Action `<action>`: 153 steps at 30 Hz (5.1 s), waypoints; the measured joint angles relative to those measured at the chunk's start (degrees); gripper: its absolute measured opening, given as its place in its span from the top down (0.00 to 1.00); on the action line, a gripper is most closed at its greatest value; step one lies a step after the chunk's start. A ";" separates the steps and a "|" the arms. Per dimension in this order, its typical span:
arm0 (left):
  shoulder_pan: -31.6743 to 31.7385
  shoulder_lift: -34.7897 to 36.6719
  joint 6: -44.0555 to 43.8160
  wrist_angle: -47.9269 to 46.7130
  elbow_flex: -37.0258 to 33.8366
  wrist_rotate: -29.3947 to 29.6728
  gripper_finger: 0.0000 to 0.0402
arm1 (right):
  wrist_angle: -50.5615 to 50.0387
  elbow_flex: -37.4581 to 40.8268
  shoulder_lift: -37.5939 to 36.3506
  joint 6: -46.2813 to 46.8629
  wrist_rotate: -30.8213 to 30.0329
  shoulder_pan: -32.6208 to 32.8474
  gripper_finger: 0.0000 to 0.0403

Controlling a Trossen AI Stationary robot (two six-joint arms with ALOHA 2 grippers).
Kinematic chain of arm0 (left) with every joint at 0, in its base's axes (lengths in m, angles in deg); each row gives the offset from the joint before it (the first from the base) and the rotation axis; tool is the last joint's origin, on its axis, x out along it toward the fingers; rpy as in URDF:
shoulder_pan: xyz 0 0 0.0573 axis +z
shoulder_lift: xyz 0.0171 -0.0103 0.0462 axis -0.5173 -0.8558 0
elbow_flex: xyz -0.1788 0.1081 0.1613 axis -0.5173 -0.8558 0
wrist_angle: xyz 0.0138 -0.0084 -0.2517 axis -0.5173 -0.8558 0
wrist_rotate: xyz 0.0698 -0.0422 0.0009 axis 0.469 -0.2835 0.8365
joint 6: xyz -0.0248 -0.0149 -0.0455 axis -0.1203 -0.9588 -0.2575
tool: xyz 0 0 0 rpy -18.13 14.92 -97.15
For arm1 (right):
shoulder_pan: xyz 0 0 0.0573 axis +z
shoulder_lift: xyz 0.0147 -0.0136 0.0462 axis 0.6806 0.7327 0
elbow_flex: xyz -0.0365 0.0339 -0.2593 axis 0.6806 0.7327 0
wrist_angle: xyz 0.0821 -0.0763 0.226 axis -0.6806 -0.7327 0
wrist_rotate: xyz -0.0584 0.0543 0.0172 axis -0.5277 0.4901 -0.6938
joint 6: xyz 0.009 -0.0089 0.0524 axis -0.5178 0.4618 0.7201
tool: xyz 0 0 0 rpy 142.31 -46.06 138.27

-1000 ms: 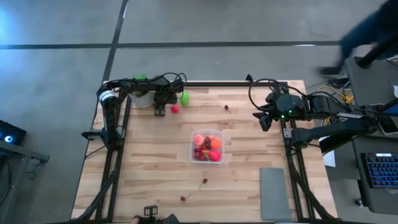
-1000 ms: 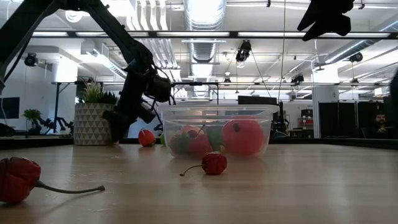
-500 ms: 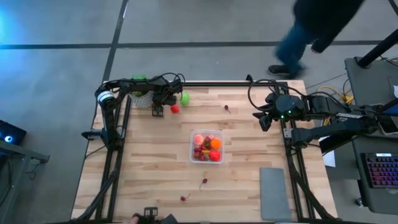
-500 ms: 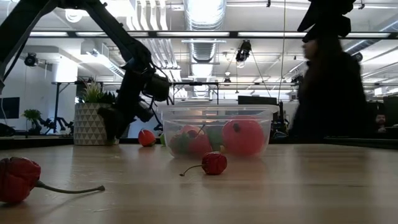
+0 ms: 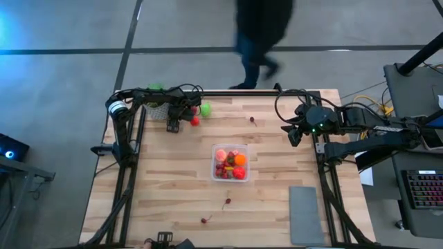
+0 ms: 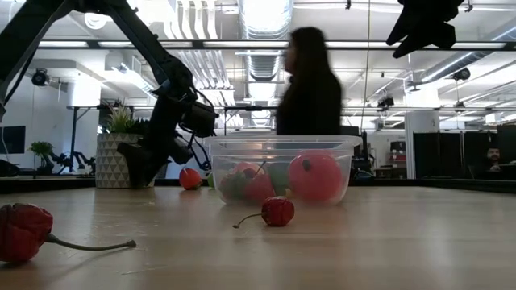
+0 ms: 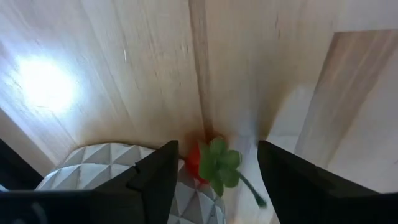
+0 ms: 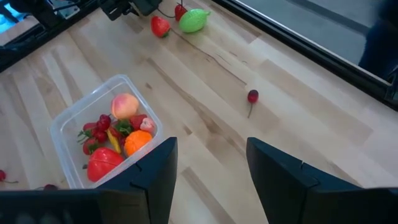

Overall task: Pick and placing Produce into tupperware
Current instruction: Put the red strawberry into the transparent container, then put the red cherry into the transparent container

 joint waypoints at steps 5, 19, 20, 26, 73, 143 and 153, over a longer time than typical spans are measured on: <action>0.02 0.00 0.68 0.35 -0.06 0.96 0.55 | 0.04 0.15 0.02 0.09 0.00 0.00 0.54; 0.17 0.02 2.64 1.57 -0.11 2.94 0.75 | 0.04 0.15 0.02 0.22 0.00 0.00 0.54; 0.19 0.02 2.64 1.59 -0.11 2.93 0.74 | 0.04 0.15 0.02 0.22 0.00 0.00 0.54; 0.20 0.04 2.56 1.80 0.28 2.87 0.75 | 0.04 0.15 0.01 0.23 0.00 0.00 0.54; -38.21 11.07 -69.59 30.87 9.04 -25.98 0.41 | 0.03 0.15 1.89 2.72 8.01 0.02 0.54; -25.51 43.12 -70.60 22.38 -5.03 -4.08 0.35 | 0.97 -29.40 72.76 -17.26 24.00 -32.87 0.67; -25.51 43.12 -70.67 22.38 -5.03 -4.76 0.35 | 0.70 -29.38 72.76 -17.22 24.02 -32.04 0.79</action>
